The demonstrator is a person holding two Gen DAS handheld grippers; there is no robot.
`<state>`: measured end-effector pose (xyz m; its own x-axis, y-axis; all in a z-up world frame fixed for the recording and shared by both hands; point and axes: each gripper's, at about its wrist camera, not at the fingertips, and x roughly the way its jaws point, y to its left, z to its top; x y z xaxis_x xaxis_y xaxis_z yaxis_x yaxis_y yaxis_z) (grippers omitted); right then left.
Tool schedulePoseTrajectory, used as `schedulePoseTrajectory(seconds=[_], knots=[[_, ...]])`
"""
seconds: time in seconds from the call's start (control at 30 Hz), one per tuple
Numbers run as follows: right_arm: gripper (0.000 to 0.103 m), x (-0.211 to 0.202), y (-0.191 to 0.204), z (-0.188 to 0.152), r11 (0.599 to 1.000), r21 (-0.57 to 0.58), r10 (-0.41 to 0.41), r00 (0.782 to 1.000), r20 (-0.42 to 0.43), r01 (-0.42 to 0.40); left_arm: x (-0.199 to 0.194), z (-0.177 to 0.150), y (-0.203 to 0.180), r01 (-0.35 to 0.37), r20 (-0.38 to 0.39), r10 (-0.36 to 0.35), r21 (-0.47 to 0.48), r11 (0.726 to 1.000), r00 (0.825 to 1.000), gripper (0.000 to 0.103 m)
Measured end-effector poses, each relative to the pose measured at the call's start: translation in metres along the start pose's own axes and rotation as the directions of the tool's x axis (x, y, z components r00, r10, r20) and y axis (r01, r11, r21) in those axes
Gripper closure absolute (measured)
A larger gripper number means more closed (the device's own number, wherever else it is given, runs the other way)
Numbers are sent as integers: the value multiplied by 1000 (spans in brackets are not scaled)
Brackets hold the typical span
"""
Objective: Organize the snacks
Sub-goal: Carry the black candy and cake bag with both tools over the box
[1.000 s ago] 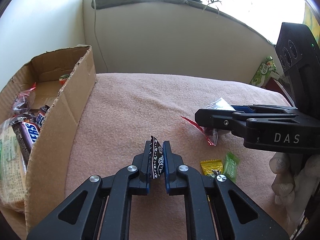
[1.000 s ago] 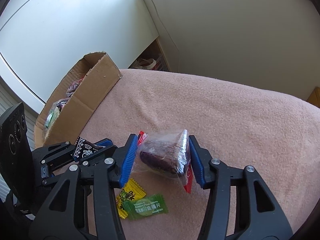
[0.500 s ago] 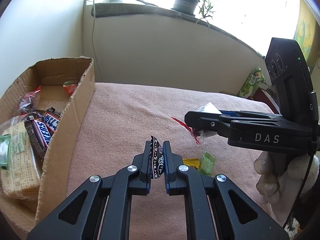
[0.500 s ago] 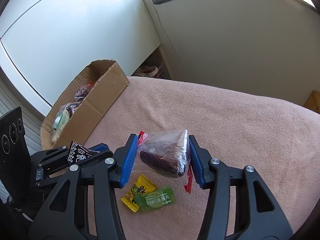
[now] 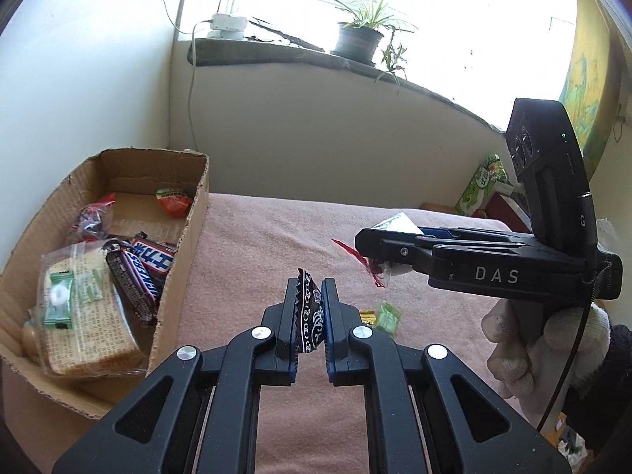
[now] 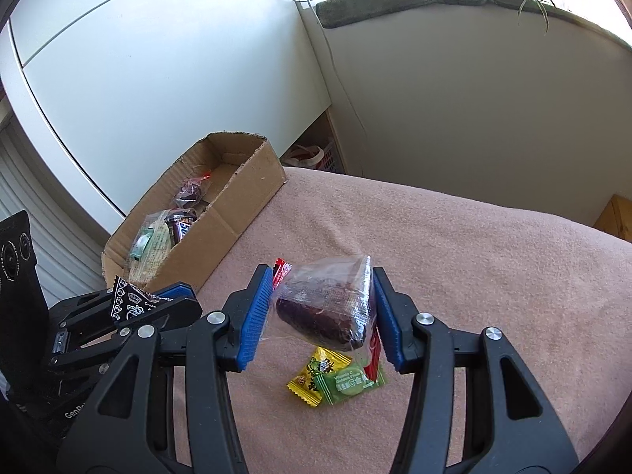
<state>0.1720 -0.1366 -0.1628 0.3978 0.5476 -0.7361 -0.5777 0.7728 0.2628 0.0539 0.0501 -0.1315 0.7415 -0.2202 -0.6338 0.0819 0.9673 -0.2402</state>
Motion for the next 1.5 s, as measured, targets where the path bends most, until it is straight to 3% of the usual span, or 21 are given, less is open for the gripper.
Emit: schedulePoseTrajectory(seconds=[0.53, 1.1, 1.5], knots=[[51, 5, 73, 29, 995, -93, 32, 999, 24, -30, -41, -1, 52, -59, 62, 62, -55, 997, 996, 94], [51, 64, 122, 64, 985, -154, 70, 997, -20, -72, -43, 0, 110, -104, 58, 113, -130, 986, 992, 94], [51, 101, 146, 76, 979, -186, 77, 995, -62, -87, -40, -3, 126, -107, 55, 117, -162, 981, 992, 94]])
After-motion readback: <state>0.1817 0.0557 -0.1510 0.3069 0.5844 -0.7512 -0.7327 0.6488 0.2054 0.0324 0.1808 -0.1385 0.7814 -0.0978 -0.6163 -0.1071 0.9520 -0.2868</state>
